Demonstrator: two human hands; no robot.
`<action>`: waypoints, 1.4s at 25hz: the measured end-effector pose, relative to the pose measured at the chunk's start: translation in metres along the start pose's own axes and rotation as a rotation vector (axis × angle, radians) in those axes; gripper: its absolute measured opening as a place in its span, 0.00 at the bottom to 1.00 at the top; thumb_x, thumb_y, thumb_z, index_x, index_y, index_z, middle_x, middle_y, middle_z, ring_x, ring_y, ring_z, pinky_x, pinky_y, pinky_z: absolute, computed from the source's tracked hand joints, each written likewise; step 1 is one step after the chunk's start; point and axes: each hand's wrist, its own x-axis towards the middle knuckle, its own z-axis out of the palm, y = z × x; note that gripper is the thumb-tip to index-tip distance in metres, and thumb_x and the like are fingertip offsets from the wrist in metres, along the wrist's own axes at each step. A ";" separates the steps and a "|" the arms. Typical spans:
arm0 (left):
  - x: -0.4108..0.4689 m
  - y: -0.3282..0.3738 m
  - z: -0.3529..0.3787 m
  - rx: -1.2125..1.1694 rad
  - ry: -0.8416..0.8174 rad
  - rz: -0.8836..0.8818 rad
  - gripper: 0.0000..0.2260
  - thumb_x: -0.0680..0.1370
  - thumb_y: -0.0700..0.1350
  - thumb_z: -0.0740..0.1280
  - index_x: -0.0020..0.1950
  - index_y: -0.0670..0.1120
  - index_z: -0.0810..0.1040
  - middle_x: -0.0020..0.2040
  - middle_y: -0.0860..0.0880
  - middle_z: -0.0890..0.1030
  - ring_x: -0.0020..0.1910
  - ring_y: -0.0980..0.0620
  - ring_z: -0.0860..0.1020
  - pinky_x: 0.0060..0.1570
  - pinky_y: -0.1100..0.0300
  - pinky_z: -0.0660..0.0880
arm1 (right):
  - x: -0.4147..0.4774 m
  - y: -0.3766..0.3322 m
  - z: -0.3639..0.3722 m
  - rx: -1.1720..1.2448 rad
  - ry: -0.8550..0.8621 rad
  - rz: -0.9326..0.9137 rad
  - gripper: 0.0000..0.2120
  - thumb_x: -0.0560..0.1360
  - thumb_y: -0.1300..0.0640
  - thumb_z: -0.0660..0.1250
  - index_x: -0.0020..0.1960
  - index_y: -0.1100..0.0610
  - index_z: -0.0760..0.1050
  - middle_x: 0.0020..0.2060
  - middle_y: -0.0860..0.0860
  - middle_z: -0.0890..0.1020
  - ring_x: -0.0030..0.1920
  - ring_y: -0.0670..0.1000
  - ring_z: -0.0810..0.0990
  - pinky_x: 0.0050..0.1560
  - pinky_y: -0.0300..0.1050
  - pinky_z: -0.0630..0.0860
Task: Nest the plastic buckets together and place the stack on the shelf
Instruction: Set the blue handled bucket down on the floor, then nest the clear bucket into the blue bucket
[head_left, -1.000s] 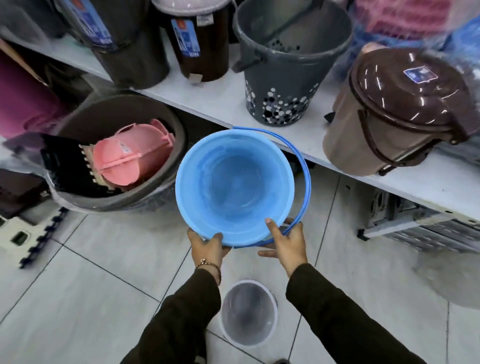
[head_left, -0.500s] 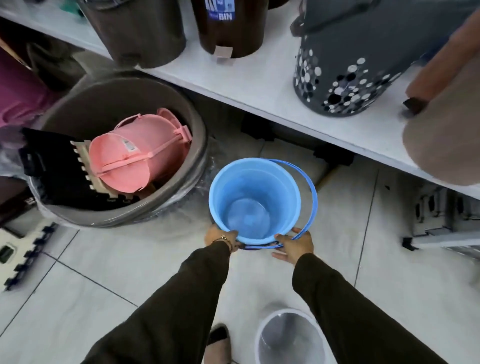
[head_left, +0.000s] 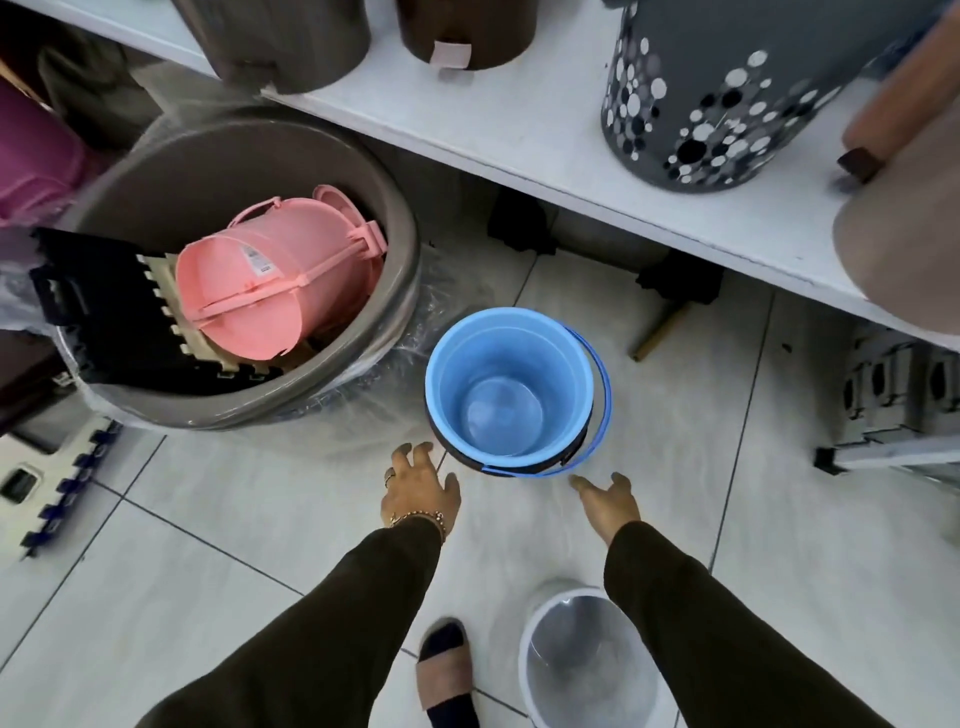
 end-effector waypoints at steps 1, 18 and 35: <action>-0.009 -0.004 0.007 -0.011 -0.008 -0.001 0.24 0.78 0.50 0.63 0.74 0.49 0.65 0.75 0.46 0.62 0.70 0.42 0.69 0.63 0.48 0.74 | -0.006 0.012 -0.006 -0.019 -0.006 0.007 0.40 0.79 0.51 0.69 0.82 0.59 0.52 0.80 0.59 0.61 0.78 0.61 0.64 0.75 0.53 0.63; -0.151 -0.087 0.283 -0.208 -0.282 -0.232 0.21 0.76 0.42 0.66 0.69 0.44 0.70 0.60 0.38 0.81 0.61 0.38 0.79 0.61 0.53 0.76 | -0.001 0.346 -0.044 0.172 -0.117 0.330 0.26 0.83 0.57 0.61 0.78 0.60 0.58 0.73 0.62 0.68 0.73 0.64 0.69 0.68 0.59 0.70; -0.188 0.044 0.018 -1.124 -0.216 -0.219 0.19 0.73 0.30 0.64 0.61 0.45 0.71 0.51 0.40 0.77 0.34 0.40 0.79 0.25 0.58 0.81 | -0.141 0.101 -0.127 0.358 -0.219 -0.199 0.46 0.73 0.30 0.64 0.82 0.50 0.52 0.78 0.53 0.65 0.67 0.63 0.77 0.65 0.61 0.76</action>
